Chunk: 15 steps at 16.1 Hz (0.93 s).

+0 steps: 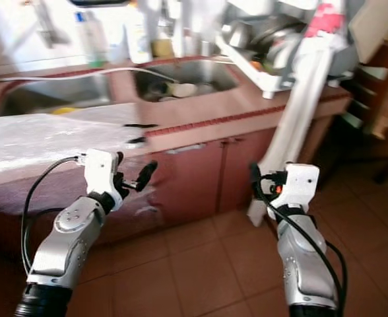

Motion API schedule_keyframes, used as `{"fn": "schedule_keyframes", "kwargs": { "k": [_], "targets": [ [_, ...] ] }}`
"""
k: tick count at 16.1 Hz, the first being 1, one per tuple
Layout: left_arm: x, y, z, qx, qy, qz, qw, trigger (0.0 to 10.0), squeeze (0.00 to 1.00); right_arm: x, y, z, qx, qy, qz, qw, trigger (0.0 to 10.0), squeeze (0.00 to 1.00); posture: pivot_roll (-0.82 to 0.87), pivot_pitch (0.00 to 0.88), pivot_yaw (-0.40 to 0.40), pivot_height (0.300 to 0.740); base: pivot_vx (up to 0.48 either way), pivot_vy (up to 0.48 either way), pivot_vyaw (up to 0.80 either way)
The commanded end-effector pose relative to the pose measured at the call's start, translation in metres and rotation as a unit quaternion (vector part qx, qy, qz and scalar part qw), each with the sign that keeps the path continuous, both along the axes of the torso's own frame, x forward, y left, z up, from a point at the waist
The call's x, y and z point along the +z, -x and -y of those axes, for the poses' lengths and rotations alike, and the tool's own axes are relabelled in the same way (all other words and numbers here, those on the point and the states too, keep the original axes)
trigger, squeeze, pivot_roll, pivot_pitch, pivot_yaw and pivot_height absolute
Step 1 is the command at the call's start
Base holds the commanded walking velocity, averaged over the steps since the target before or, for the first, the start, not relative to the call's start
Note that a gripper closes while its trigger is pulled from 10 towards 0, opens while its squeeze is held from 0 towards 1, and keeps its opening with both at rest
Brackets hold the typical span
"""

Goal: Kitchen organization

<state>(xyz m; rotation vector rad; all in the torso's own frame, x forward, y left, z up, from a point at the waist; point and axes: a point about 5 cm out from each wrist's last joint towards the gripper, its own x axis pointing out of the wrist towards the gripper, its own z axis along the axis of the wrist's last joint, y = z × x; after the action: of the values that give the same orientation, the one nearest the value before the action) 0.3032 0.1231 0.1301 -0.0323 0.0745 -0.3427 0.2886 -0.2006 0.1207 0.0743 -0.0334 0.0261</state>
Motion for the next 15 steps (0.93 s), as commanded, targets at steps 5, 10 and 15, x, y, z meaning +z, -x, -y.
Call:
{"fn": "schedule_keyframes", "kwargs": {
  "k": [5, 10, 15],
  "targets": [
    [-0.0012, -0.0012, -0.0034, 0.0, -0.005, -0.01, 1.0, 10.0, 0.0, 0.004, -0.0026, -0.0024, 0.003, -0.001, 0.009, 1.0, 10.0, 0.18, -0.08, 0.031, 0.049, 0.74, 0.0, 0.371, 0.0],
    [-0.0015, -0.0002, -0.0037, 0.002, -0.003, -0.008, 1.0, 10.0, 0.0, 0.002, -0.0011, -0.0032, 0.001, -0.002, 0.006, 1.0, 10.0, 0.17, -0.08, 0.037, 0.054, 0.74, 0.0, 0.286, 0.0],
    [-0.0013, 0.0, -0.0003, -0.008, -0.001, -0.01, 1.0, 10.0, 0.0, 0.0018, -0.001, -0.0021, -0.002, -0.003, 0.004, 1.0, 10.0, 0.18, -0.09, 0.042, 0.051, 0.74, 0.0, 0.0, -0.25]
  ]
}}
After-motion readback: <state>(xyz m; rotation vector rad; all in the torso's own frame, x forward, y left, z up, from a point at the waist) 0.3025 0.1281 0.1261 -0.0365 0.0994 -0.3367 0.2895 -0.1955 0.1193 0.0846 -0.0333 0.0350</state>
